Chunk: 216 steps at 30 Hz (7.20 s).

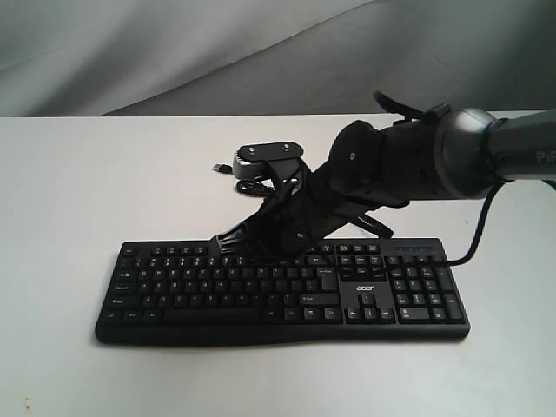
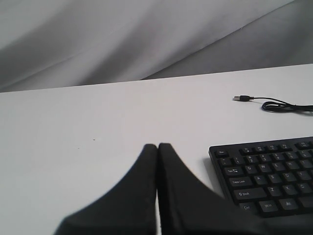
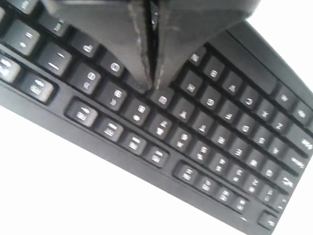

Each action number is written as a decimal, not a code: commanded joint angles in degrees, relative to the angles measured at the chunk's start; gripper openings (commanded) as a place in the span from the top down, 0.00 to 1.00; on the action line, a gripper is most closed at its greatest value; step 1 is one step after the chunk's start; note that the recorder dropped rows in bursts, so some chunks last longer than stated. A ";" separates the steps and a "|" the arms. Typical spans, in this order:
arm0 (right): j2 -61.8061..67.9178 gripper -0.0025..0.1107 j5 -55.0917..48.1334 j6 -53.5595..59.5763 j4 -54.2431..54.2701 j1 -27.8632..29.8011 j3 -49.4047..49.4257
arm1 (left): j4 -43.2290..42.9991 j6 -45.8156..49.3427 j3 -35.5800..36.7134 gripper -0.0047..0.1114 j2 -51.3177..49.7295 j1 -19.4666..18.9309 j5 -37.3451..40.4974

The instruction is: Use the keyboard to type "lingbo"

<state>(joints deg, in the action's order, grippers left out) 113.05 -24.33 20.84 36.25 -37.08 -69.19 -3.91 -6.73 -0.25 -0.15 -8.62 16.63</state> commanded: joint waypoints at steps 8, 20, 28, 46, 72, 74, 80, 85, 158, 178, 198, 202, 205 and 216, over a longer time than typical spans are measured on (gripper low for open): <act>2.46 0.98 1.03 1.14 0.75 -1.19 -0.92 | 0.46 -0.23 0.25 0.96 0.15 -0.11 -0.26; 2.73 0.98 2.44 4.98 4.40 -1.19 -0.92 | 0.46 -0.23 0.25 0.96 0.15 -0.11 -0.26; 4.53 0.98 3.05 5.91 5.29 -1.19 -0.92 | 0.46 -0.23 0.25 0.96 0.15 -0.11 -0.26; 4.53 0.98 5.36 6.59 5.29 -1.19 -0.92 | 0.46 -0.23 0.25 0.96 0.15 -0.11 -0.26; 1.47 0.98 1.65 6.19 5.33 -1.32 -0.92 | 0.46 -0.23 0.25 0.96 0.15 -0.11 -0.26; 1.18 0.98 0.88 6.19 5.33 -1.88 -0.92 | 0.46 -0.23 0.25 0.96 0.15 -0.11 -0.26; 1.18 0.98 -0.19 6.19 5.10 -5.36 -0.92 | 0.46 -0.23 0.25 0.96 0.15 -0.11 -0.26; 1.18 0.98 -0.61 5.58 5.10 -6.39 -0.92 | 0.46 -0.23 0.25 0.96 0.15 -0.11 -0.26; 4.58 0.98 1.32 7.63 6.05 -6.39 -4.96 | 0.46 -0.23 0.25 0.96 0.15 -0.11 -0.26; 8.73 0.98 1.48 9.58 8.75 -6.39 -8.26 | 0.46 -0.23 0.25 0.96 0.15 -0.11 -0.26; 9.84 0.98 1.43 9.56 9.21 -6.39 -8.55 | 0.46 -0.23 0.25 0.96 0.15 -0.11 -0.26; 9.84 0.98 1.43 9.56 9.00 -6.39 -8.55 | 0.46 -0.23 0.25 0.96 0.15 -0.11 -0.26; 9.84 0.98 1.43 9.56 8.72 -6.39 -8.55 | 0.46 -0.23 0.25 0.96 0.15 -0.11 -0.26; 10.35 0.98 1.20 7.24 6.64 -6.39 -8.55 | 0.46 -0.23 0.25 0.96 0.15 -0.11 -0.26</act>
<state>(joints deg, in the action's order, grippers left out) 123.26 -23.09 28.68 43.85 -43.39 -77.65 -3.91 -6.73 -0.25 -0.15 -8.62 16.63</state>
